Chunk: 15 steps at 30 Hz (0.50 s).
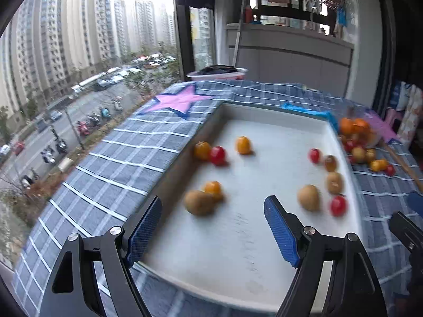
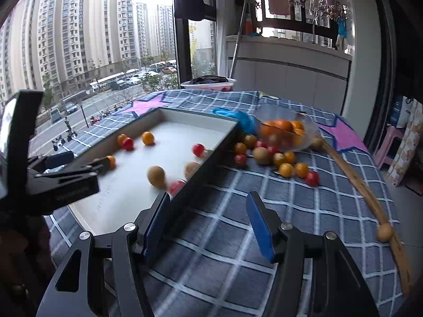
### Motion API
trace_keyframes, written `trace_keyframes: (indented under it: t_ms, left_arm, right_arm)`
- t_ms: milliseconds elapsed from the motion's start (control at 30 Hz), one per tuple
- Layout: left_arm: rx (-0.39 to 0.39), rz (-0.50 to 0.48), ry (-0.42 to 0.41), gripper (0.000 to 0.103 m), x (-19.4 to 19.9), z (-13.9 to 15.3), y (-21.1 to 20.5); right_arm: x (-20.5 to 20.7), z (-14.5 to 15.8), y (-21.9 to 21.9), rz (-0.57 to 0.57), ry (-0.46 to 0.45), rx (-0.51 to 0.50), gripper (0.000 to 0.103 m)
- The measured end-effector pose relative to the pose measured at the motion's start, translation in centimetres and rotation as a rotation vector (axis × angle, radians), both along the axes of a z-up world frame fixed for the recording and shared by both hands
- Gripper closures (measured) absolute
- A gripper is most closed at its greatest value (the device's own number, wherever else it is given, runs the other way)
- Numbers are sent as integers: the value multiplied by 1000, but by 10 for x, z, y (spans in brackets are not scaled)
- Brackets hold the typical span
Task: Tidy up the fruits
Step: 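Move both tools back to the loose cherry tomatoes by the bowl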
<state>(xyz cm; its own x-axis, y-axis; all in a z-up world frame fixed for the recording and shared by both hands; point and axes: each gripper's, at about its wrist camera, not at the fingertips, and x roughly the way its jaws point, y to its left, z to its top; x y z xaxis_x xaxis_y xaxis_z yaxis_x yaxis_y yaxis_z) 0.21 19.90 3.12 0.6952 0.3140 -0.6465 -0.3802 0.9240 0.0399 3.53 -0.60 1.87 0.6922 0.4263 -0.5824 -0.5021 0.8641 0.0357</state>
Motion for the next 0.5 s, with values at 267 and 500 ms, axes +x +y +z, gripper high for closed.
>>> trace_keyframes:
  t_ms: [267,500]
  left_arm:
    - [-29,-184,-25,23,-10,20,-78]
    - [-59,-360,9,23,13,25,-148]
  right_arm:
    - [38,-17,-63,-93,173,3,39]
    - [63,-16,-102,-153,173,10,39]
